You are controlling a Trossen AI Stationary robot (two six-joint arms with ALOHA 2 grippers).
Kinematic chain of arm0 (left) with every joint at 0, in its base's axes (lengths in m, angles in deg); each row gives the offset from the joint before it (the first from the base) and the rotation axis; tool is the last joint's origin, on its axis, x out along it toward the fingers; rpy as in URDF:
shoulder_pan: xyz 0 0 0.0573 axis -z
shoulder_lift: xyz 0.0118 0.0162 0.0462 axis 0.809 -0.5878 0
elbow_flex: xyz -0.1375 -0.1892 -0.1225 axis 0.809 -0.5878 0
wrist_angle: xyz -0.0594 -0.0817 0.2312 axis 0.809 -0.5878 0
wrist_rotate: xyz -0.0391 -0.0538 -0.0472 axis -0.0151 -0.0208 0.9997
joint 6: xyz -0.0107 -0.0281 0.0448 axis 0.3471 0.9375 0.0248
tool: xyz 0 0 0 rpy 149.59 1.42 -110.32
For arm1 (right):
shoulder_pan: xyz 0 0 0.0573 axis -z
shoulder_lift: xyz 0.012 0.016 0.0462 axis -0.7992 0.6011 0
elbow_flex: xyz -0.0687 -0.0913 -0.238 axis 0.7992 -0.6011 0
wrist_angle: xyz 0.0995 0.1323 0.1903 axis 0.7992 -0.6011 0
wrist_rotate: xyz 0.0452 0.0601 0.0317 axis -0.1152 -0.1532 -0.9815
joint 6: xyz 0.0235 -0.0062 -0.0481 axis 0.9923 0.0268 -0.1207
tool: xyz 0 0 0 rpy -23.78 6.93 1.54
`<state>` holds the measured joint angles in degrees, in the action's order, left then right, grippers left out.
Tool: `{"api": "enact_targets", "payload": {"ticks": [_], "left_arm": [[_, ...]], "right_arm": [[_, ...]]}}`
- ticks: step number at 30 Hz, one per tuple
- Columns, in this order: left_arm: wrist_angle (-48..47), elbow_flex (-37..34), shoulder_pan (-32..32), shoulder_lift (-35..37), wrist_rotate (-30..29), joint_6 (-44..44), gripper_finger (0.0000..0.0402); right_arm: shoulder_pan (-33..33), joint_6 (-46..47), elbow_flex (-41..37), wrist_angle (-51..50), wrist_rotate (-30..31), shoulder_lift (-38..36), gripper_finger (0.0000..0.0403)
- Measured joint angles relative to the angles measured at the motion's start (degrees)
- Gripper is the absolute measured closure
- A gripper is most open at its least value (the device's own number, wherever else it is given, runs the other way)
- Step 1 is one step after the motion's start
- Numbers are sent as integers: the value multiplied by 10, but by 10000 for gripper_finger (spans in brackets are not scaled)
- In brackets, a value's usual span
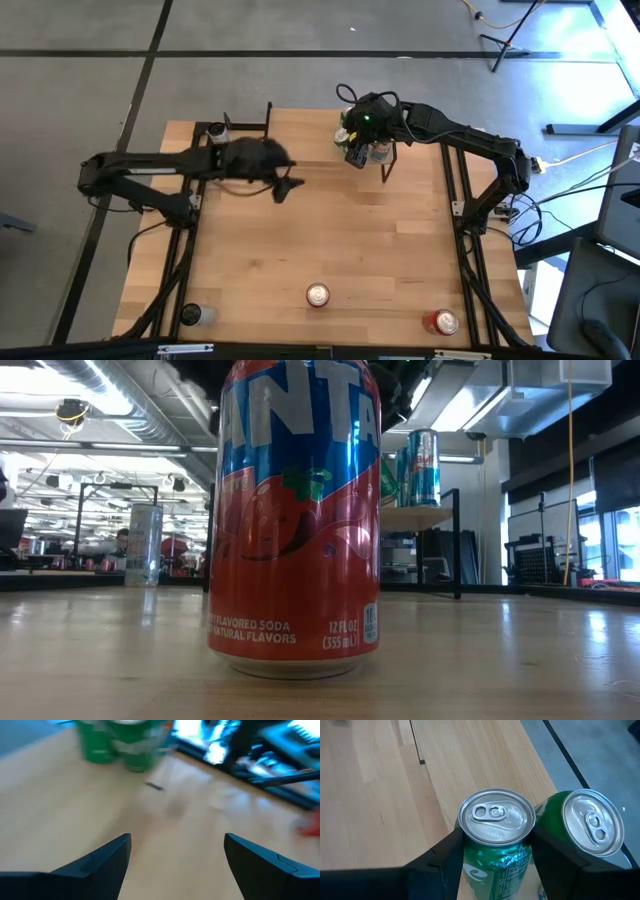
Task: Place canned beverage on shelf
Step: Put the green soda can on the shelf aligned with the other green soda can
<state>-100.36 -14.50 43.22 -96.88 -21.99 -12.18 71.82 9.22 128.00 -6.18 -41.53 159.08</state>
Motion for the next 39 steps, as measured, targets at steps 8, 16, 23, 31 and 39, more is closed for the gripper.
{"api": "enact_targets", "payload": {"ticks": [8, 16, 23, 31, 39], "left_arm": [[54, 73, -120, -136, 31, -120, 97], [98, 164, -151, -240, 54, -177, 114], [76, 212, -151, -265, 54, -184, 118], [67, 228, -146, -260, 57, -184, 118], [72, 229, -136, -259, 66, -179, 118]], "right_arm": [[0, 0, 0, 0, 0, 0, 198], [0, 1, 0, 3, 0, 0, 198], [1, 1, 0, -3, 10, 0, 198], [1, -4, 0, -6, 10, -1, 198], [0, -5, 1, -29, 3, -3, 198]]}}
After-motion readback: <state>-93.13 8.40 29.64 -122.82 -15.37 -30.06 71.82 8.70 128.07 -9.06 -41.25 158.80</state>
